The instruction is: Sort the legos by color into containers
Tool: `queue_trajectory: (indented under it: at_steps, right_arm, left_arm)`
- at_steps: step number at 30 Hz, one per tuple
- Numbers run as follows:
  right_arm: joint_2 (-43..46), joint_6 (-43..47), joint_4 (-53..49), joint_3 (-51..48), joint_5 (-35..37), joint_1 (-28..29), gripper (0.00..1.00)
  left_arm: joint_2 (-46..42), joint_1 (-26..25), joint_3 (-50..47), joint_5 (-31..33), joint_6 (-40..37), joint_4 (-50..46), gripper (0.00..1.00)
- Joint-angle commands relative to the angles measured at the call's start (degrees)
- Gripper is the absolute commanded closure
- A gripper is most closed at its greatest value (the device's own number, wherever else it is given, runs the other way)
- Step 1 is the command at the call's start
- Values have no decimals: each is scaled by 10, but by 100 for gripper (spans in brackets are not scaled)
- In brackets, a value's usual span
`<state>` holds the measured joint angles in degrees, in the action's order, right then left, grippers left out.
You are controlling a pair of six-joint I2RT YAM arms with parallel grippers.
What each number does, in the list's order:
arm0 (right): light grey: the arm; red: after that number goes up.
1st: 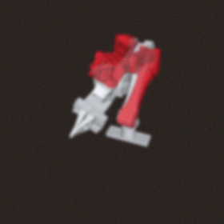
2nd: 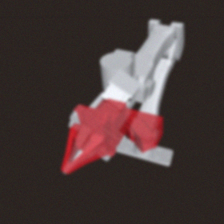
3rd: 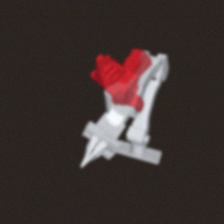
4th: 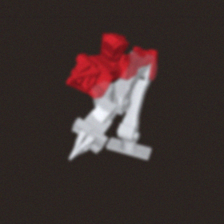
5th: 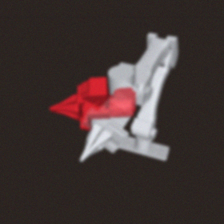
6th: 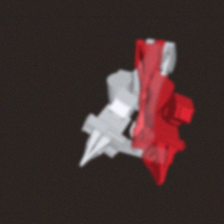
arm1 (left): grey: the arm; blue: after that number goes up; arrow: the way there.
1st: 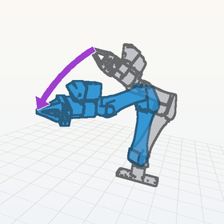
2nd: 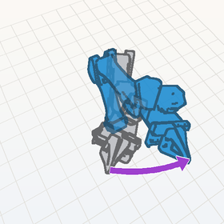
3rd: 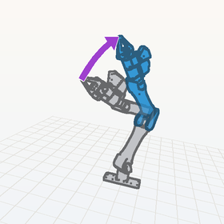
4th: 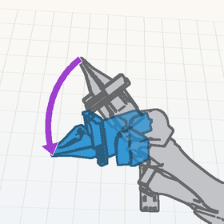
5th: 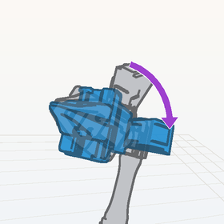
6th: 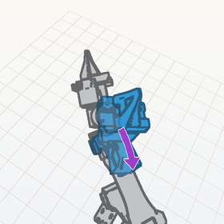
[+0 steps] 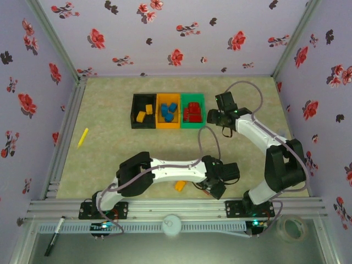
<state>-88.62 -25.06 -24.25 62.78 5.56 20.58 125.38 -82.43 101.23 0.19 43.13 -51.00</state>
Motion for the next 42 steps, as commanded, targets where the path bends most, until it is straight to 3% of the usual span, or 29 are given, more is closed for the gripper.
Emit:
queue_trajectory:
  at_steps: [1, 12, 17, 29, 42]
  right_arm:
    - [22, 11, 0, -10, -3, -8, 39]
    - [33, 12, 0, -15, -4, -16, 40]
    - [38, 11, -1, -18, -3, -19, 40]
    - [45, 7, 0, -27, 1, -30, 40]
    - [74, 7, -9, -36, 6, -37, 40]
  left_arm:
    - [21, 6, 29, 23, -7, -57, 40]
    - [49, 20, 47, 40, -16, -71, 49]
    - [50, 29, 41, 52, -23, -60, 58]
    - [54, 106, 22, 88, -77, 18, 69]
    - [-9, 148, 57, 103, -139, -5, 72]
